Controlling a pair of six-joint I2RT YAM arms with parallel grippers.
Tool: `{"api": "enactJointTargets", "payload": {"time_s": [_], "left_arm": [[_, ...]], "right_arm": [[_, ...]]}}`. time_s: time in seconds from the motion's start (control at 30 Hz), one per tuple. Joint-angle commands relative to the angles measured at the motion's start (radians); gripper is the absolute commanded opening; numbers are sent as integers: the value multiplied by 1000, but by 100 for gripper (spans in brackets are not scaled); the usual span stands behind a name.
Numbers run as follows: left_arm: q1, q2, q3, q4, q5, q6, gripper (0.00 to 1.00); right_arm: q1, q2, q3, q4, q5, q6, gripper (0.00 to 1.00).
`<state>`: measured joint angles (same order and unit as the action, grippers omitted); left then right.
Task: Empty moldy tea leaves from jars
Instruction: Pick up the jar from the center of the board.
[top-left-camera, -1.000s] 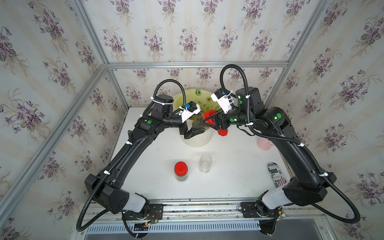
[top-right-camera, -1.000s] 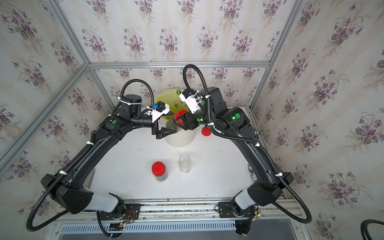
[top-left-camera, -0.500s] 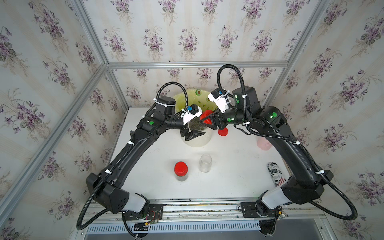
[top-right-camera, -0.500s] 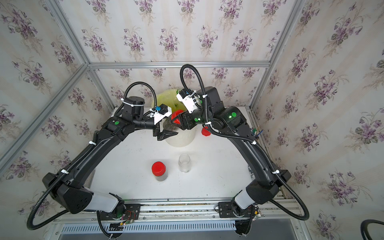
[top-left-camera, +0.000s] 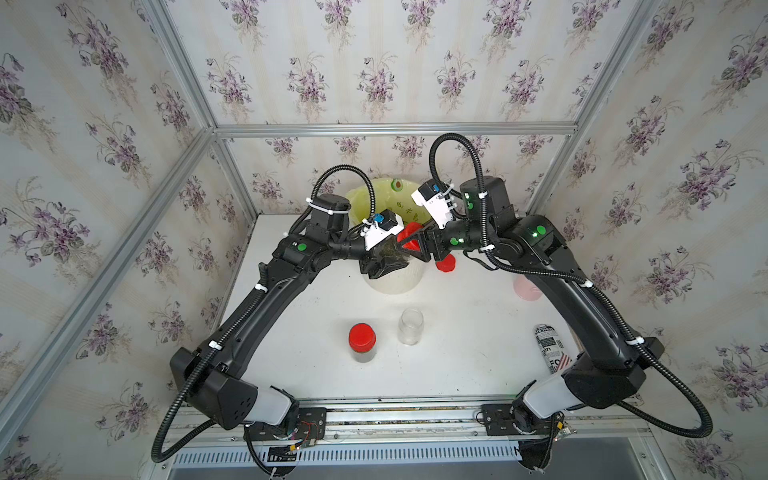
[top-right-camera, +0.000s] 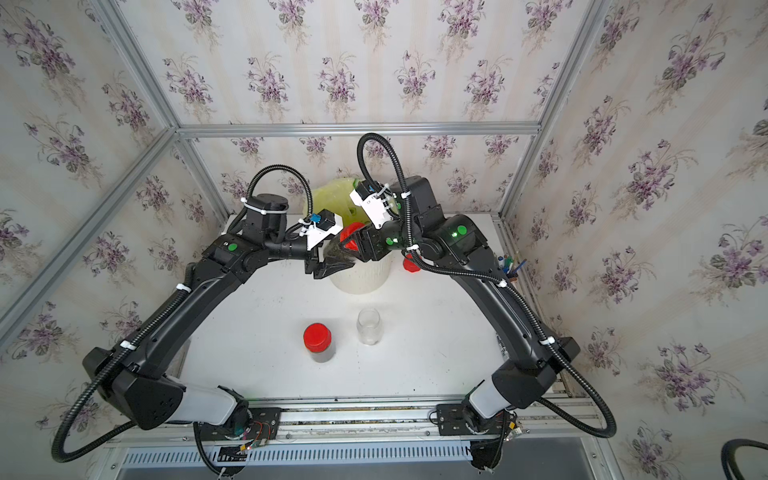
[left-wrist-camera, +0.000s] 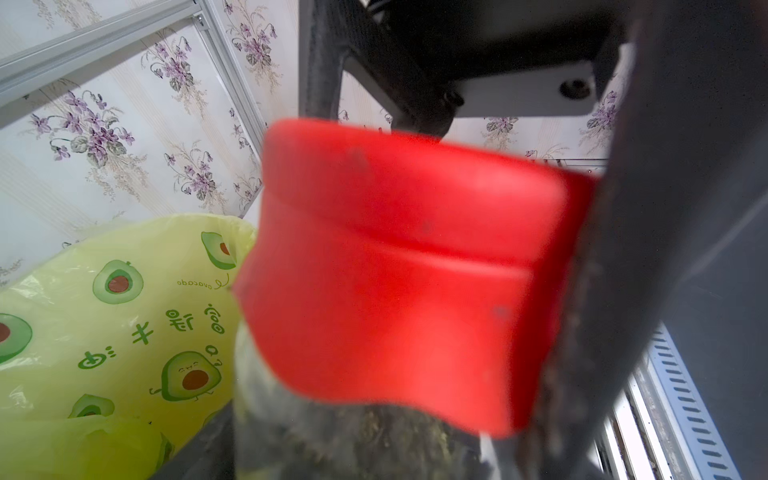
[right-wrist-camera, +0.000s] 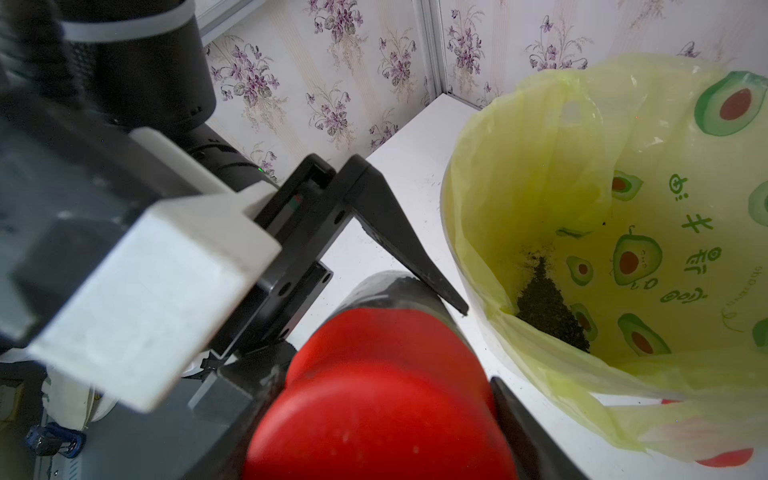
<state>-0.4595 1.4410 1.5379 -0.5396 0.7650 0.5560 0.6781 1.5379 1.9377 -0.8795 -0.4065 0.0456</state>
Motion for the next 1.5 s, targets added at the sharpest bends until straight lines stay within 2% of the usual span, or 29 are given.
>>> {"api": "enactJointTargets", "payload": {"time_s": [0.0,0.17,0.27,0.43,0.53,0.63,0.83,0.93,1.13,1.3,1.47], "left_arm": [[-1,-8,-8,3,13,21,80],[-1,-6,-10,3,19,20,76],[-1,-4,-8,2,19,18,64],[0,0,-5,0,19,13,65],[-1,1,-6,0,9,15,70],[0,-2,-10,0,3,18,71],[-1,-7,-18,0,-9,27,73],[0,-10,-20,0,-8,31,73],[-1,-13,-22,0,-9,37,73],[-1,-12,-22,0,-8,39,73],[0,-13,-23,0,-13,41,73]], "right_arm": [[0,-7,7,61,-14,-6,17],[-2,-7,10,57,-5,-9,17],[-2,-8,7,61,1,-9,17],[-3,-8,6,76,-2,-7,17],[-4,0,4,76,-9,-7,17],[-4,5,2,74,-8,-12,20],[-3,12,4,68,-4,-24,37],[-4,13,4,66,-8,-29,55],[-3,-5,-12,74,4,-35,74],[-4,-26,-34,86,6,-39,82],[-4,-34,-39,79,21,-44,83]]}}
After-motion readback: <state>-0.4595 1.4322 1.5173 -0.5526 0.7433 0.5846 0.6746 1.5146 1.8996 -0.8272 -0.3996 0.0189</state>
